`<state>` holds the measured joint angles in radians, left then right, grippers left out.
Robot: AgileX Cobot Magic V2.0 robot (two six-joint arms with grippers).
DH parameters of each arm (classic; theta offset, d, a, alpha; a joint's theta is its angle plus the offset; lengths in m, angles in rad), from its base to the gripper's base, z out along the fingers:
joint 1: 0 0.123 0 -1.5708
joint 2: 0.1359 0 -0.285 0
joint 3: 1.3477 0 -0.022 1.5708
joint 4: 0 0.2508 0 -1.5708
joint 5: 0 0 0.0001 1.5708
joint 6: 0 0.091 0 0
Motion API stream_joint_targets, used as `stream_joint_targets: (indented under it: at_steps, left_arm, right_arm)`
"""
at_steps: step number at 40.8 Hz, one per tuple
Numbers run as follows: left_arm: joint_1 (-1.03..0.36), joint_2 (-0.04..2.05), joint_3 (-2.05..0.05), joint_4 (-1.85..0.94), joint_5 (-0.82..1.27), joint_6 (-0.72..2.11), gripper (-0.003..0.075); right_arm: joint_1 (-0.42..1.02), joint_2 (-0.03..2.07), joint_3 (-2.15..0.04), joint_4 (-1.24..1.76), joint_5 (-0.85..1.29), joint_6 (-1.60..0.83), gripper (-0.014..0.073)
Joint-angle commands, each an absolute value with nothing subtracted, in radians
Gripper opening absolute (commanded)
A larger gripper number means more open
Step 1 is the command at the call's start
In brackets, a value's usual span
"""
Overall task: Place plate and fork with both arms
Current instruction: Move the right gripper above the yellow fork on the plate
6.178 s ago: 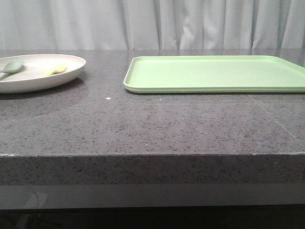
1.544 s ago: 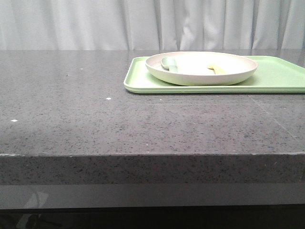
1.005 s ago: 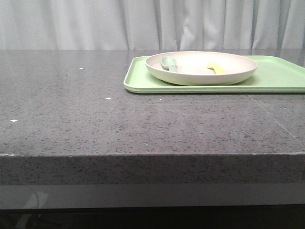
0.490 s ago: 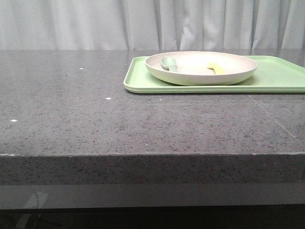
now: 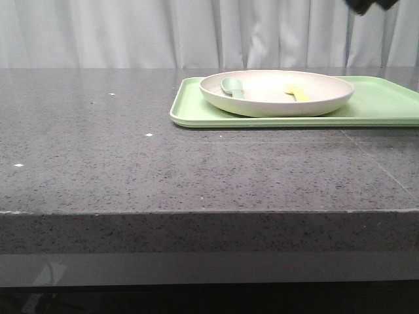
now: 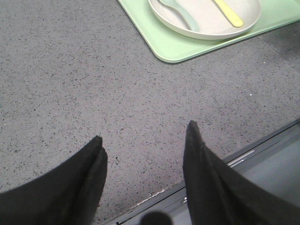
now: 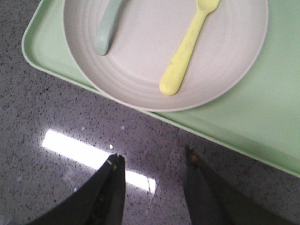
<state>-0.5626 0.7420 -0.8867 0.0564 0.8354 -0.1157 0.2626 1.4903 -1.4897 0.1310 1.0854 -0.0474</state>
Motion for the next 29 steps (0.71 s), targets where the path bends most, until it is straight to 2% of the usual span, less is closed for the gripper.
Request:
stream_joint_targets:
  at_steps: [1, 19, 29]
  left_arm:
    - [-0.565, 0.739, -0.911, 0.056, 0.765, -0.113, 0.0365]
    - [-0.565, 0.739, -0.911, 0.056, 0.765, -0.113, 0.0365]
    - [-0.565, 0.739, -0.911, 0.056, 0.765, -0.113, 0.0365]
  right_arm:
    - [0.272, 1.550, -1.620, 0.108, 1.100, 0.000, 0.0325]
    - [0.274, 1.945, -2.070, 0.030, 1.290, 0.162, 0.0325]
    - [0.272, 2.063, -2.202, 0.018, 1.305, 0.190, 0.0325]
